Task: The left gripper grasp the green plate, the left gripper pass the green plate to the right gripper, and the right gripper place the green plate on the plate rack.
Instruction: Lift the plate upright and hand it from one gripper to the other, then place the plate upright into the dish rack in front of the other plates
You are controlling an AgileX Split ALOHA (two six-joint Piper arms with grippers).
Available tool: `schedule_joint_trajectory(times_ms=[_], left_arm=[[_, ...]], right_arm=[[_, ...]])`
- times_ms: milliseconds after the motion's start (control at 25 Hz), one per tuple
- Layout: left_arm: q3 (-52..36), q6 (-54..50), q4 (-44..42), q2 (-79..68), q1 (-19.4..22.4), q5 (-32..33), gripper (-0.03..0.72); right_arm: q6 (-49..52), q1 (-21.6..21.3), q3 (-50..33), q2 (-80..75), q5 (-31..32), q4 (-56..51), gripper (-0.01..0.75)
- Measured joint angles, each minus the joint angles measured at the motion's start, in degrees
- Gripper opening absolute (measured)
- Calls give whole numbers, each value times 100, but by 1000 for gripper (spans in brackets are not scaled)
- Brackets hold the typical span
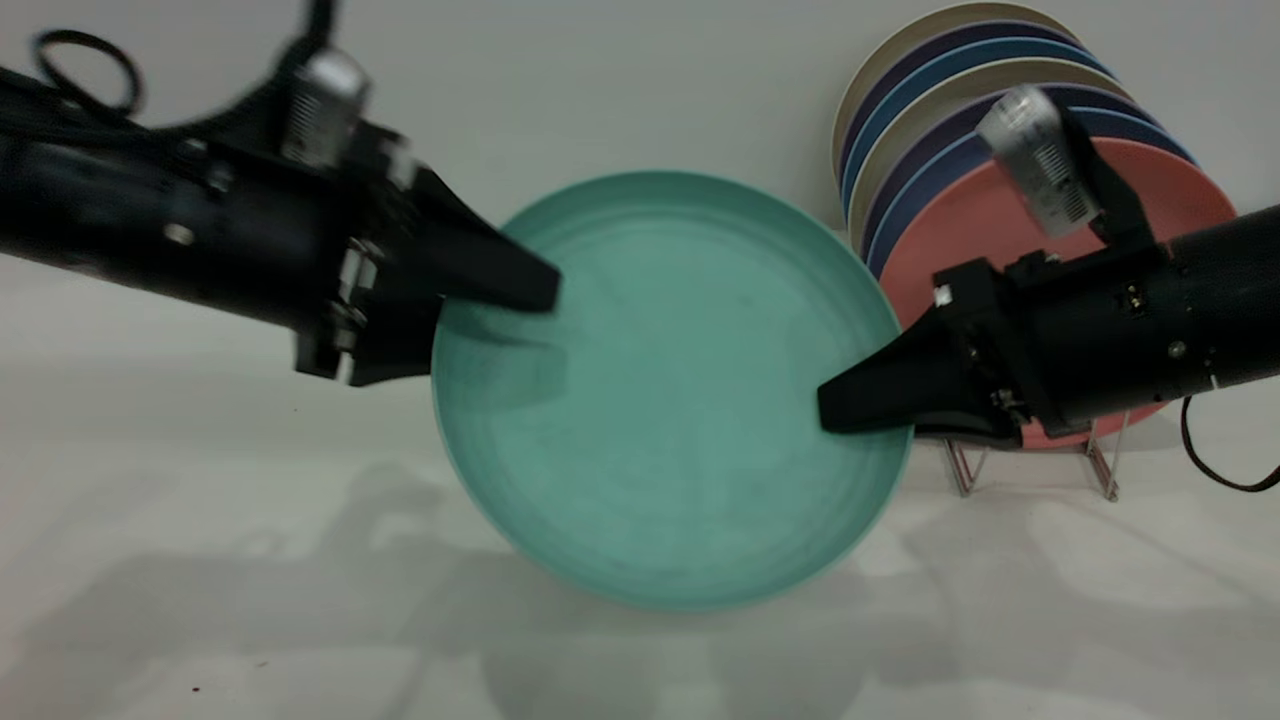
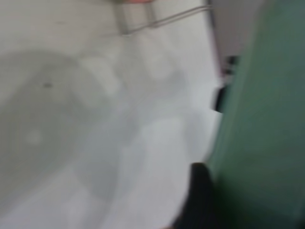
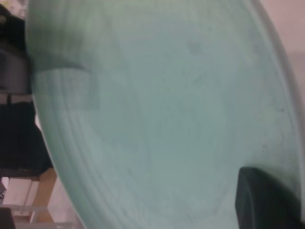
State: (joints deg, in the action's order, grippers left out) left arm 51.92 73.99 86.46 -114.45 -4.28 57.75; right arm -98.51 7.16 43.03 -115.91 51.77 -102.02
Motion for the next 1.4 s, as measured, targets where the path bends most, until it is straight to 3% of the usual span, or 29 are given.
schedule_joint_trajectory(times_ms=[80,160,360,520,760,1000,1400], left_arm=[[0,13,-276,6,307,379,703],[0,19,-611,15,660,622,714],[254,-415,-1647,24,1447,758,656],[857,-1517,-3088,46,1819,614,591],[1568,-3440,-4999,52,1844,-10,566],[1660,-3801,-5239,52,1844,-322,566],[1660,-3816,-5234,52,1844,-391,566]], right_arm=[[-86,-156,0,0,93,14,46],[-131,-359,0,0,283,18,46],[-199,-970,0,79,329,182,46],[-521,-1246,0,680,-237,766,46],[-1202,-1212,0,2159,-1643,2033,46],[-1432,-1172,31,3314,-2713,3325,44],[-1458,-1172,872,3362,-2874,4605,44]])
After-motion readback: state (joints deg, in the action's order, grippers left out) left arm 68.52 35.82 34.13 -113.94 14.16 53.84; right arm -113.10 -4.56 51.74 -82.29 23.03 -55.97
